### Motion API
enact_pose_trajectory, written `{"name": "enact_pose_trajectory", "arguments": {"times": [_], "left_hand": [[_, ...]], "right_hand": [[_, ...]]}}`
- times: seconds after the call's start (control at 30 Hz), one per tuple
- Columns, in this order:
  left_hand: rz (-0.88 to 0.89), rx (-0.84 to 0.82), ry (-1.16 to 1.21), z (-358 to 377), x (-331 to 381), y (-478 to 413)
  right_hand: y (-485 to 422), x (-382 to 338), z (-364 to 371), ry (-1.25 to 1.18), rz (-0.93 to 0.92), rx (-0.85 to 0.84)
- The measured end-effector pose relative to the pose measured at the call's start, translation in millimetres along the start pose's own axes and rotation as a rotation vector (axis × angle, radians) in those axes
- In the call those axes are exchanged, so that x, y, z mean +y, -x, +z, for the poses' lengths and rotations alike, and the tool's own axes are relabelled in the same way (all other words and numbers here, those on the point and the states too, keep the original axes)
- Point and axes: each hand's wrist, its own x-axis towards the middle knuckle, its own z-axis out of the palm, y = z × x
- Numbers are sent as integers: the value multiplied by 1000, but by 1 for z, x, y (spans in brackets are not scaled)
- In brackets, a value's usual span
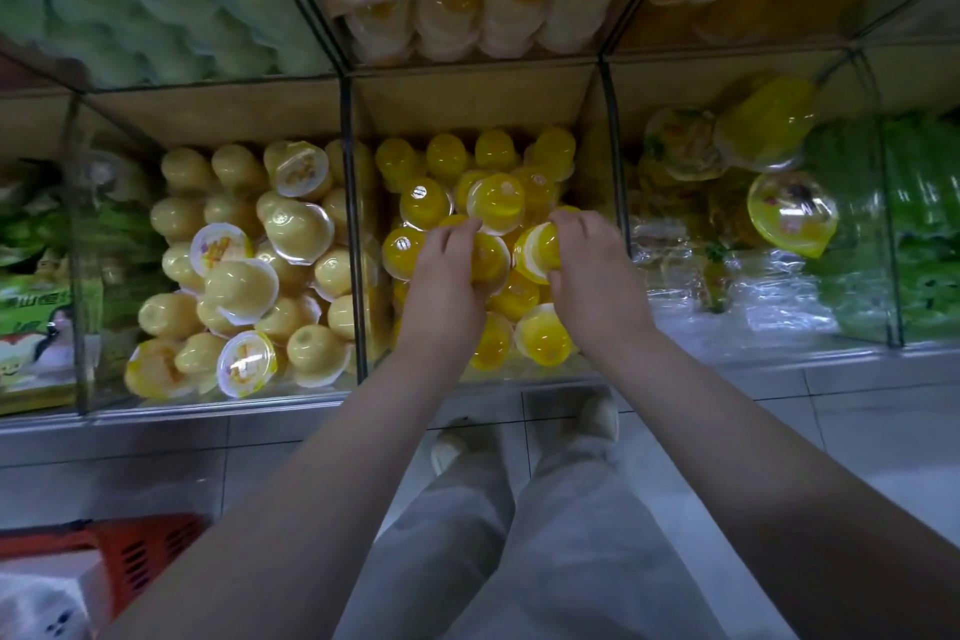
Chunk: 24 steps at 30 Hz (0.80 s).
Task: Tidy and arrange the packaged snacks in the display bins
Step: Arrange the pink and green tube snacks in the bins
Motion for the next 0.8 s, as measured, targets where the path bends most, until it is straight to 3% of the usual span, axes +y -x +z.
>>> {"name": "enact_pose_trajectory", "arguments": {"times": [0.3,0.53,0.8], "left_hand": [[45,-43,57,-8,-8,-4],[105,-225,33,-15,-4,-25],[146,-335,67,-26,-10,-32]], "right_hand": [[-7,-13,-7,-181,-18,60],[-48,-30,-12,-63,-37,-66],[-39,-28,-1,-63,59,36]]}}
